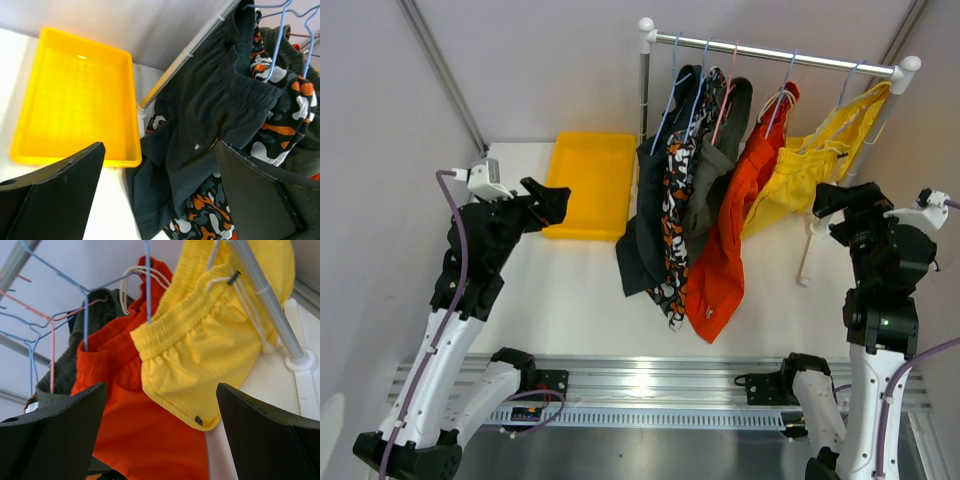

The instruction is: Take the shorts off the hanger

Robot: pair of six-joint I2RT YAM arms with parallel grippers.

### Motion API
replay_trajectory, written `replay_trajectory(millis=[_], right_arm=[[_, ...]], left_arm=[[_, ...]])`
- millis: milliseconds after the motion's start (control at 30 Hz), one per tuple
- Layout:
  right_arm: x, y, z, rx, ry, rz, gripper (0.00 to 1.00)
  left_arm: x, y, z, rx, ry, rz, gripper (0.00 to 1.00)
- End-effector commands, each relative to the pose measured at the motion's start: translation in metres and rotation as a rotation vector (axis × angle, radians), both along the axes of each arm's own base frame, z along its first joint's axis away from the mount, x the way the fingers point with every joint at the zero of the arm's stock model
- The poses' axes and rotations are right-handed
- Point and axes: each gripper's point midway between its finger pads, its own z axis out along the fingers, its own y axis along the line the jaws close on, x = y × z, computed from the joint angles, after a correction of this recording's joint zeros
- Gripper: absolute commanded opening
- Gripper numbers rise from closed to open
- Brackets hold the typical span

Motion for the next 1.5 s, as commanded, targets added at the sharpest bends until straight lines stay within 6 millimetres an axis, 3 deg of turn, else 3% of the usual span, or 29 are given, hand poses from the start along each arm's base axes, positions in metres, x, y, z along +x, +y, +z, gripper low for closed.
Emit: replay_trajectory(millis=[0,100,133,200,233,267,300,333,367,400,467,533,600,667,733,867,1200,1467], right_arm=[[-0.001,0.016,0.04,-0.074,-0.06,0.098,0.99],[-0.004,0.016,0.071,-0.134,-0.153,0.095,0.99],[-0.008,0.014,0.09,-0.143,-0.198,0.077,0.99],[0.008,0.012,0.098,-0.139,-0.171,0.074,0.98],[0.005,0.011,0.129,-0.15,-0.213,0.062,0.96],[0.011,0.013,0.13,-0.147,-0.178,0.073,0.93],[0.033,0.011,0.125,-0.149,-0.13,0.072,0.9],[0.039,0.003,0.131,-0.167,-0.122,0.016,0.89],[0.039,0.01,0.146,-0.176,-0.142,0.022,0.89],[0.056,0.009,0.142,-0.186,-0.109,0.006,0.89],[0.064,0.01,0.154,-0.228,-0.107,-0.044,0.88],[0.086,0.02,0.145,-0.254,-0.056,-0.062,0.87],[0.094,0.032,0.148,-0.28,-0.042,-0.058,0.83],[0.107,0.031,0.137,-0.299,0.01,-0.106,0.8],[0.108,0.029,0.132,-0.294,0.033,-0.163,0.72],[0.11,0.021,0.109,-0.293,0.119,-0.264,0.68],[0.11,0.015,0.051,-0.343,0.297,-0.387,0.72],[0.133,0.002,0.033,-0.374,0.329,-0.423,0.71]], left_arm=[[-0.012,0.016,-0.015,0.127,0.08,0.038,0.99],[-0.012,0.022,-0.027,0.178,0.106,0.051,0.99],[-0.013,0.023,-0.033,0.197,0.116,0.052,0.99],[-0.015,0.025,-0.041,0.22,0.129,0.052,0.99],[-0.016,0.027,-0.044,0.237,0.132,0.052,0.99],[-0.018,0.028,-0.045,0.246,0.131,0.055,0.99],[-0.019,0.029,-0.046,0.253,0.126,0.057,0.99],[-0.019,0.031,-0.052,0.263,0.136,0.061,0.99],[-0.02,0.032,-0.052,0.26,0.129,0.068,0.99],[-0.02,0.031,-0.055,0.259,0.129,0.061,0.99],[-0.021,0.028,-0.061,0.254,0.137,0.045,0.99],[-0.022,0.027,-0.065,0.252,0.145,0.039,0.99],[-0.022,0.028,-0.063,0.253,0.144,0.045,0.99],[-0.023,0.029,-0.063,0.254,0.143,0.052,0.99],[-0.023,0.029,-0.063,0.252,0.142,0.052,0.99],[-0.024,0.028,-0.063,0.251,0.143,0.044,0.99],[-0.025,0.022,-0.065,0.242,0.146,0.011,0.99],[-0.025,0.023,-0.068,0.245,0.155,0.012,0.99]])
